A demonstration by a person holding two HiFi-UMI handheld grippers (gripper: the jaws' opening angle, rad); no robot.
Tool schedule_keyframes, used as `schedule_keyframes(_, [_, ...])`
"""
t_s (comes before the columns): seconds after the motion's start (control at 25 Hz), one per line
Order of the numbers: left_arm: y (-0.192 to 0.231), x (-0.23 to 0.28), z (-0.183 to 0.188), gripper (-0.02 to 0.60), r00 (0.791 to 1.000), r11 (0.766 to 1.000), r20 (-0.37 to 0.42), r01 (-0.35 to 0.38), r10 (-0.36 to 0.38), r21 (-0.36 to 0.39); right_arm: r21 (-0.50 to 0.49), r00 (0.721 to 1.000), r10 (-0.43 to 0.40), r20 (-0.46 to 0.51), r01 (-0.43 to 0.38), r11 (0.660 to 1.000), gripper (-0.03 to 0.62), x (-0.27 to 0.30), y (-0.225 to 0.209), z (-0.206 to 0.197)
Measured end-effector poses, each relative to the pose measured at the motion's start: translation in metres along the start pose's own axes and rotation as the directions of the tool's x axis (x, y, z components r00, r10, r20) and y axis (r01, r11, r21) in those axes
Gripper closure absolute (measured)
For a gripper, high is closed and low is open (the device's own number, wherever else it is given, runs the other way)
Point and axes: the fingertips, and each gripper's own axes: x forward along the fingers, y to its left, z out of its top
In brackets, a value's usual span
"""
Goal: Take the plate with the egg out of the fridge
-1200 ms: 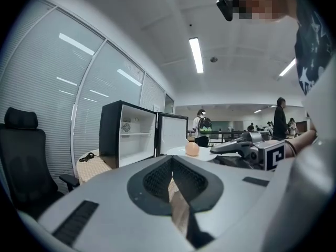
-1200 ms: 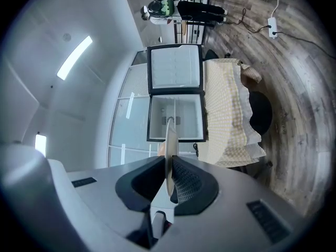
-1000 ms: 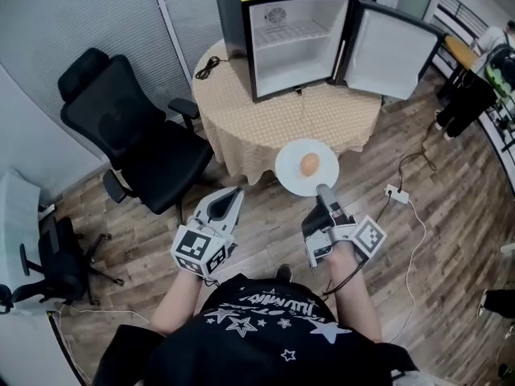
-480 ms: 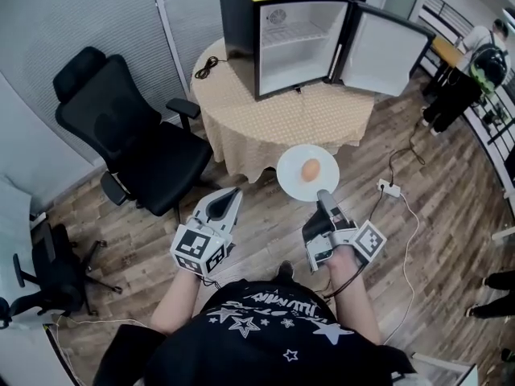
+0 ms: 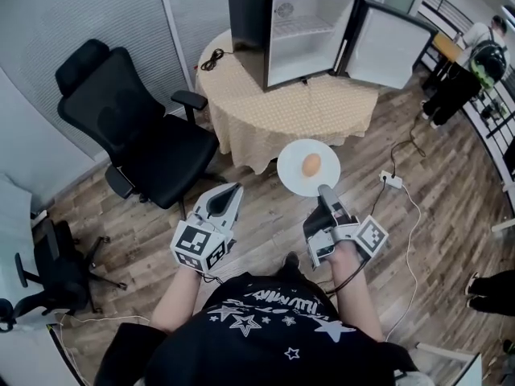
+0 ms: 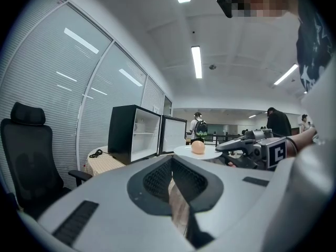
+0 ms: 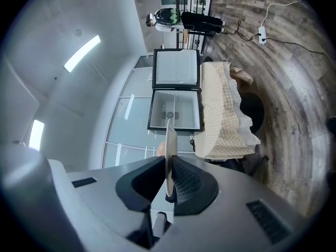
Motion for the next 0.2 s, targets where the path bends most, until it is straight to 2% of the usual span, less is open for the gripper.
schedule_keyframes(0.2, [0.008,-0.012,0.002,0.574,1.000,1.000,0.003,0.005,-0.005,0.003,0.005,1.000,-0.011,-0.001,0.011,1.000,0.545,0.000,0.000,-0.017])
